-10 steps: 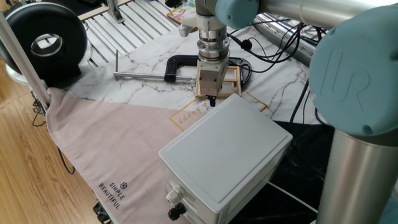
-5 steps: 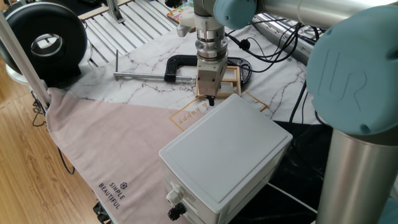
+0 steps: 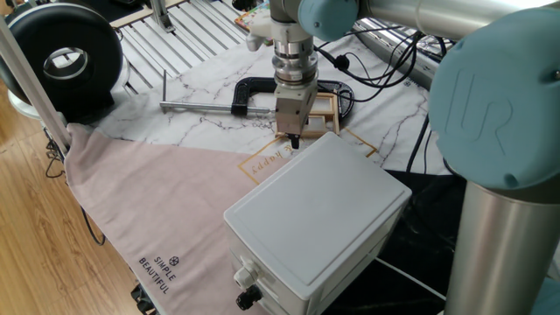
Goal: Open a sliding window
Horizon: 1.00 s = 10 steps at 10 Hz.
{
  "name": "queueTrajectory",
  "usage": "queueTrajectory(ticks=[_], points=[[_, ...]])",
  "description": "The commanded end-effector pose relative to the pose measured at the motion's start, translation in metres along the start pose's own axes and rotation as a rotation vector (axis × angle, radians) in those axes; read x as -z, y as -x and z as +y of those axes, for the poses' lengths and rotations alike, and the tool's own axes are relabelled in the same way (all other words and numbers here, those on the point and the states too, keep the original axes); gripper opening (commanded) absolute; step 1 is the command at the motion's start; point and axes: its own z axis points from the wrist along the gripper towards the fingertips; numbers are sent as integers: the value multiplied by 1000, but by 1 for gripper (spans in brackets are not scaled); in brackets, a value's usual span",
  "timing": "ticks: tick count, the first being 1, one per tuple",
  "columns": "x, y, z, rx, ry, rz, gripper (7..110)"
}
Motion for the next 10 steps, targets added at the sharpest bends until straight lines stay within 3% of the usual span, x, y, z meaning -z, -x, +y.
queueTrajectory(ticks=[1, 10], points=[[0, 6, 0, -4, 7, -18, 7], [1, 17, 0, -8, 3, -24, 7]])
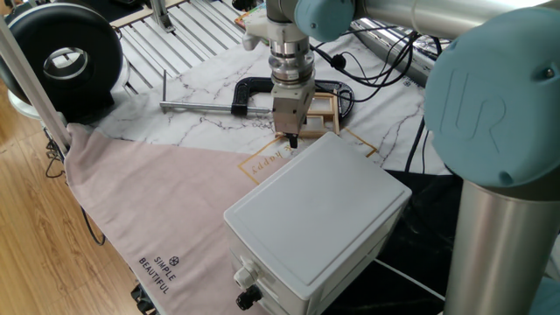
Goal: Open a sliding window
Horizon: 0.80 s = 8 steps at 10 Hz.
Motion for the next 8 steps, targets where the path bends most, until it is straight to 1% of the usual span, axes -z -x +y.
queueTrajectory(ticks=[1, 5, 8], points=[[4, 8, 2, -12, 4, -9, 7], [4, 16, 3, -18, 11, -24, 7], [7, 26, 8, -29, 12, -34, 7]])
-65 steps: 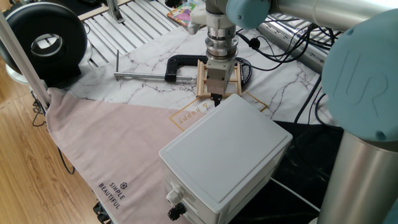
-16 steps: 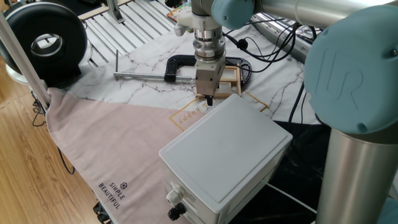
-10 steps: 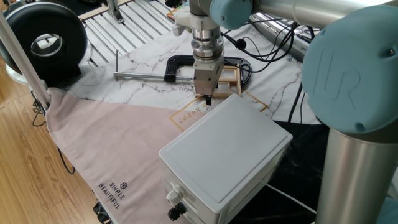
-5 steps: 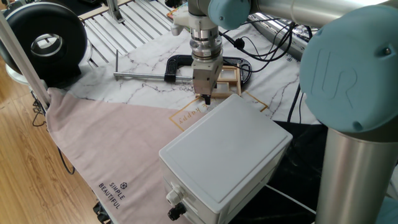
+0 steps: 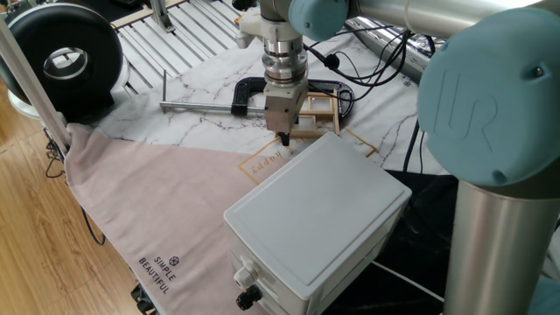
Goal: Open a sliding window
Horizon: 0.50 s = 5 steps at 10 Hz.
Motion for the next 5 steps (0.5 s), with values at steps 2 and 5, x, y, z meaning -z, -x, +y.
queueTrajectory(ticks=[2, 5], points=[[3, 13, 4, -15, 11, -22, 7], [2, 12, 2, -11, 8, -21, 7]])
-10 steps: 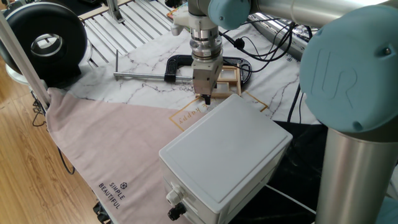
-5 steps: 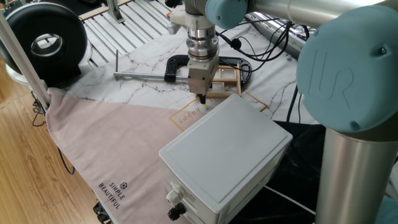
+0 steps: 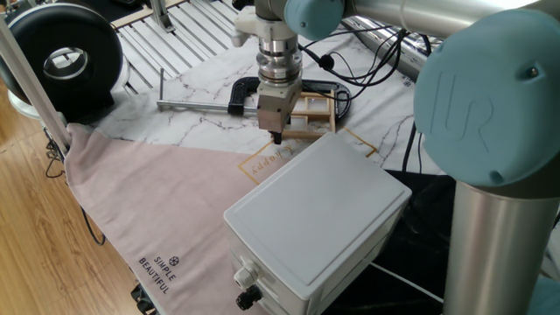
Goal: Open a sliding window
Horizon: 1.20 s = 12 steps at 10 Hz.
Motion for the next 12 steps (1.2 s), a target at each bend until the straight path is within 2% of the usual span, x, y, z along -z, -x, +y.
queueTrajectory(ticks=[1, 5, 8, 10, 11, 12], points=[[-1, -2, -1, -7, 10, -2, 7], [8, -13, -1, -43, -10, 47, 7], [17, -8, 7, -73, -23, 69, 7], [32, -5, 4, -101, -52, 80, 7], [46, 10, 0, -153, -74, 28, 7], [63, 29, 6, -211, -45, -45, 7]])
